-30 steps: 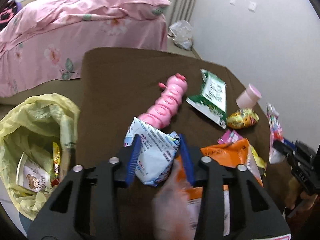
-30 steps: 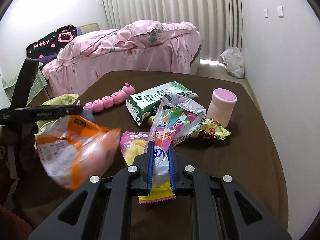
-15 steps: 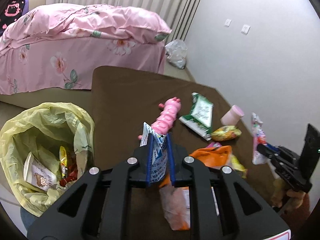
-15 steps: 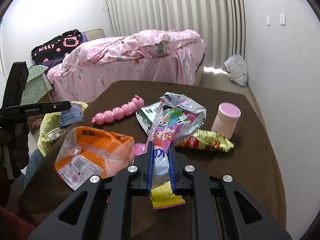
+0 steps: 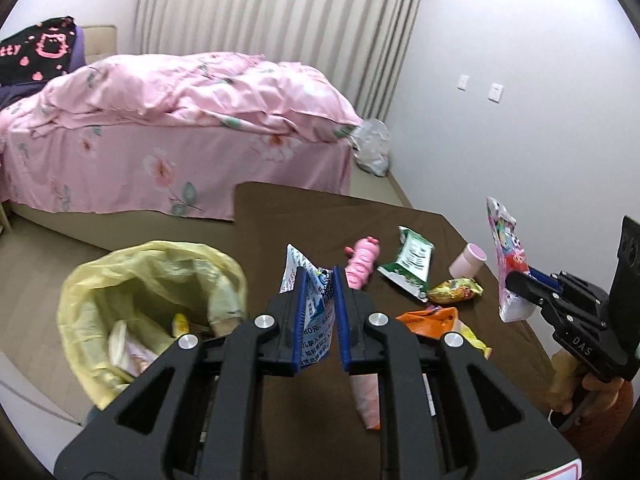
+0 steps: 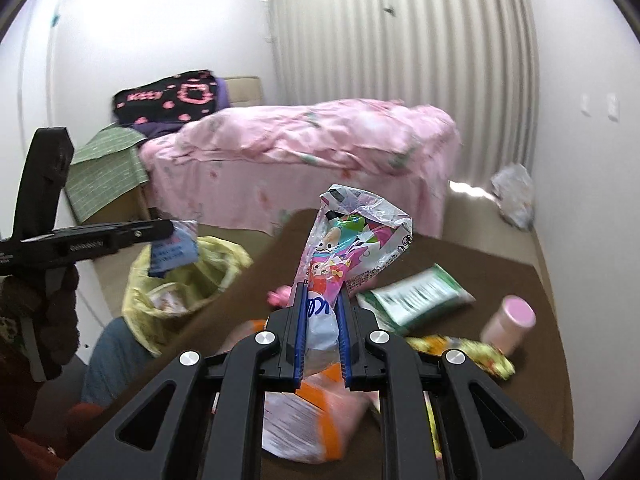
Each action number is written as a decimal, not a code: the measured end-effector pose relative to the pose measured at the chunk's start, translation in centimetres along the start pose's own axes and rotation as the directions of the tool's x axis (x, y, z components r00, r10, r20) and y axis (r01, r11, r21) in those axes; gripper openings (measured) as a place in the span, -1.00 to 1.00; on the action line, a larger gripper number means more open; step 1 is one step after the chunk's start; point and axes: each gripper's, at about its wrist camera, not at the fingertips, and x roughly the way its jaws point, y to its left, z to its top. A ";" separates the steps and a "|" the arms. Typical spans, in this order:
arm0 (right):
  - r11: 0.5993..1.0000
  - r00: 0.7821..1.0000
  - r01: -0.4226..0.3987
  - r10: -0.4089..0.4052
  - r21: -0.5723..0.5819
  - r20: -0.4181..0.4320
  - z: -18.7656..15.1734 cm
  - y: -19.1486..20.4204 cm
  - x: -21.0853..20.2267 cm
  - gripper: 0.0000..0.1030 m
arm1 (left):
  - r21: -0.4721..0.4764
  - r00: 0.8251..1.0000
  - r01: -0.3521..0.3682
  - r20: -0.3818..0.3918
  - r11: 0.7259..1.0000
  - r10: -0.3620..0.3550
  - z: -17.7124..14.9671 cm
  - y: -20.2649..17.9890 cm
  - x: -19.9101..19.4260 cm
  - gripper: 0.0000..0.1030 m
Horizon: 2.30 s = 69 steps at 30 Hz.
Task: Collect trash
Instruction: 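Carry the blue-white packet with the left tool while the right carries the cartoon wrapper over the bin, then open the left tool over the bin while the right tool drops the cartoon wrapper in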
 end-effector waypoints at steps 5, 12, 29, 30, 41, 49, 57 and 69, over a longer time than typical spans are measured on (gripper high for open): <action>0.995 0.996 -0.085 0.085 -0.059 -0.006 2.3 4.1 2.3 -0.73 | -0.012 0.991 -0.122 0.059 0.992 0.123 -0.2 2.9 -2.6 -0.74; 0.980 0.983 -0.180 0.177 -0.080 -0.047 4.5 8.0 6.3 -0.73 | -0.132 0.966 -0.240 0.060 0.962 0.249 -1.1 8.2 -3.9 -0.73; 0.924 0.910 -0.367 0.335 -0.103 -0.243 3.9 13.5 18.6 -0.73 | -0.272 0.964 -0.253 0.010 0.928 0.266 -3.5 13.8 -0.9 -0.72; 0.921 0.906 -0.378 0.345 -0.097 -0.246 3.8 13.6 19.1 -0.73 | -0.268 0.963 -0.261 0.001 0.928 0.271 -3.6 13.9 -0.5 -0.72; 0.902 0.865 -0.431 0.405 -0.025 -0.296 3.2 12.8 22.9 -0.73 | -0.299 0.954 -0.300 -0.067 0.906 0.293 -4.6 15.8 1.8 -0.72; 0.900 0.850 -0.435 0.405 -0.013 -0.336 3.0 12.9 24.0 -0.61 | -0.362 0.961 -0.272 -0.055 0.892 0.270 -4.1 16.8 1.6 -0.61; 0.909 0.859 -0.416 0.392 -0.002 -0.329 2.9 12.0 22.9 -0.30 | -0.355 0.960 -0.267 -0.023 0.896 0.277 -3.1 16.1 0.1 -0.33; 0.958 0.939 -0.283 0.269 -0.037 -0.214 2.5 5.6 13.6 -0.27 | -0.307 0.969 -0.225 0.025 0.925 0.245 -1.8 12.1 -1.4 -0.22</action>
